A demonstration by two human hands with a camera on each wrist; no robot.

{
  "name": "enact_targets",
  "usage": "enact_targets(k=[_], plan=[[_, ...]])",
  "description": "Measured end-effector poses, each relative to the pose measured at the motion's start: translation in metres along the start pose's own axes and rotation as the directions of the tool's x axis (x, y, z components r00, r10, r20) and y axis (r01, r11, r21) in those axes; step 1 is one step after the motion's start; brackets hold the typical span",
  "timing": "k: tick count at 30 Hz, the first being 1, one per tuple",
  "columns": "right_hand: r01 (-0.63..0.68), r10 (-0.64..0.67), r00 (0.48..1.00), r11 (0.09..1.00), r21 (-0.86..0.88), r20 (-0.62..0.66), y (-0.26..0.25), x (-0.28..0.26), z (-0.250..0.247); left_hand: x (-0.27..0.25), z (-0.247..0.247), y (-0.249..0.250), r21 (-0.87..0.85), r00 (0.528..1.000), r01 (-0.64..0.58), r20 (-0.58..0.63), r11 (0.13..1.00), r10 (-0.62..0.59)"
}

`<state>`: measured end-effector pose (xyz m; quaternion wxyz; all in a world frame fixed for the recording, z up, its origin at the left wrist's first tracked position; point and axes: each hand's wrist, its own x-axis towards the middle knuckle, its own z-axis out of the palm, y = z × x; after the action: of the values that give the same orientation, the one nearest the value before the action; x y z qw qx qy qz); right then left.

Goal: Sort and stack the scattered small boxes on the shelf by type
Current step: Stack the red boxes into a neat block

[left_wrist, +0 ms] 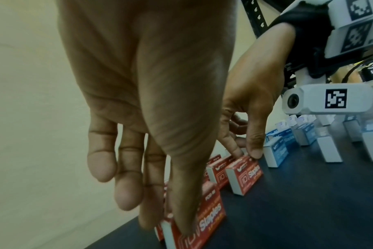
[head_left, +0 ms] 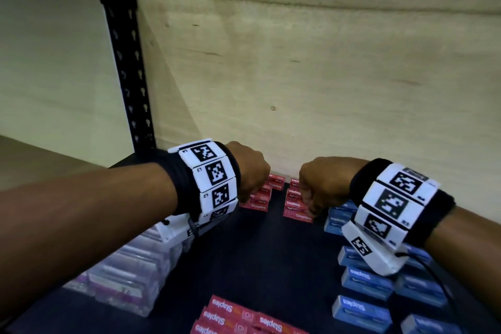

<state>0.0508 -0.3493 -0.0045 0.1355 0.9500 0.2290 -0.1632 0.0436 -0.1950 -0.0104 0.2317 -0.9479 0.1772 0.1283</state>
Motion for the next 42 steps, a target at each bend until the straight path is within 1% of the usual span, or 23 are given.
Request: enact_targets(k=[3, 5, 8, 12, 19, 23, 26, 29, 35, 39, 42], plan=[[0.001, -0.001, 1.000, 1.000, -0.009, -0.020, 0.000, -0.005, -0.001, -0.005, -0.004, 0.002, 0.048, 1.000, -0.011, -0.014, 0.999, 0.012], [0.004, -0.004, 1.000, 1.000, -0.004, -0.023, -0.002, -0.012, -0.003, -0.012, -0.007, 0.004, 0.043, 1.000, -0.022, -0.018, 0.999, 0.022], [0.015, -0.015, 1.000, 1.000, -0.007, -0.018, -0.007, -0.025, -0.003, -0.024, -0.010, 0.005, -0.014, 1.000, -0.028, -0.015, 1.000, 0.028], [0.027, -0.025, 0.998, 0.999, 0.036, -0.052, -0.016, -0.047, 0.003, -0.046, -0.007, 0.008, -0.086, 0.999, -0.036, -0.008, 0.996, 0.035], [0.097, -0.096, 0.994, 0.995, 0.015, -0.047, -0.038, -0.093, 0.020, -0.085, 0.006, 0.018, -0.126, 0.995, -0.089, 0.041, 0.988, 0.095], [0.117, -0.117, 0.993, 0.993, 0.022, -0.029, -0.051, -0.109, 0.030, -0.104, 0.011, 0.024, -0.158, 0.993, -0.102, 0.043, 0.982, 0.110], [0.115, -0.114, 0.993, 0.992, 0.053, -0.023, -0.055, -0.116, 0.036, -0.115, 0.016, 0.025, -0.172, 0.993, -0.101, 0.045, 0.980, 0.110], [0.118, -0.116, 0.993, 0.988, 0.099, -0.023, -0.055, -0.125, 0.041, -0.123, 0.021, 0.024, -0.200, 0.989, -0.108, 0.075, 0.974, 0.125], [0.117, -0.115, 0.993, 0.980, 0.164, -0.025, -0.055, -0.136, 0.047, -0.132, 0.028, 0.019, -0.353, 0.975, -0.121, 0.133, 0.928, 0.178], [0.111, -0.111, 0.994, 0.971, 0.211, -0.013, -0.056, -0.138, 0.048, -0.134, 0.027, 0.020, -0.395, 0.974, -0.125, 0.125, 0.910, 0.188], [0.117, -0.114, 0.993, 0.966, 0.228, -0.027, -0.058, -0.136, 0.048, -0.134, 0.026, 0.023, -0.398, 0.973, -0.136, 0.119, 0.907, 0.198]])
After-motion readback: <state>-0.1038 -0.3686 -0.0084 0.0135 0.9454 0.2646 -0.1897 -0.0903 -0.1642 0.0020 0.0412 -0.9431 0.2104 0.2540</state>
